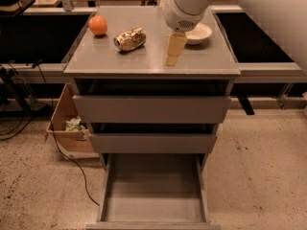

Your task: Place orange can into bottom drawer

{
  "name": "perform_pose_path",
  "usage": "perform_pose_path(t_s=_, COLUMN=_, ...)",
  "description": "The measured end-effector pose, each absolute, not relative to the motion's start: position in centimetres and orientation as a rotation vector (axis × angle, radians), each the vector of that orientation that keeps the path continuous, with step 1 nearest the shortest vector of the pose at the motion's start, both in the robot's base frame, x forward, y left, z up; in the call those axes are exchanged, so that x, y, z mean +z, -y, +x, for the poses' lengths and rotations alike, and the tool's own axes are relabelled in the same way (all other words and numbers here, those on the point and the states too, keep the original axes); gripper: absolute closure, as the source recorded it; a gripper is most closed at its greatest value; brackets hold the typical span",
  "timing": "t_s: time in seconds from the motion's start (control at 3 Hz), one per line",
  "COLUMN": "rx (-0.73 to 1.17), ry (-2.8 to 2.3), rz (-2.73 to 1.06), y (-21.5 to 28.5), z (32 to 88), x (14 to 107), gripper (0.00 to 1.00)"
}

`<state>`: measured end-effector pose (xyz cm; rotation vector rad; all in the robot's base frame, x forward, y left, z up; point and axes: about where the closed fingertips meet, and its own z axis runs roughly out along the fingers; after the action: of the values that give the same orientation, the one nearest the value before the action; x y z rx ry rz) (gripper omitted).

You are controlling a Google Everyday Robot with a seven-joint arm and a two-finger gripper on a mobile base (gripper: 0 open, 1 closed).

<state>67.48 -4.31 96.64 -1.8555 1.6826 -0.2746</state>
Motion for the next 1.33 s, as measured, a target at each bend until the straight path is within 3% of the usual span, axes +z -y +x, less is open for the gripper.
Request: perform_pose_path(t_s=1.33, rx=-0.799, ry=-1.585, rz=-1.949, y=-1.5, z=82.1, x=92.1, gripper=0.0)
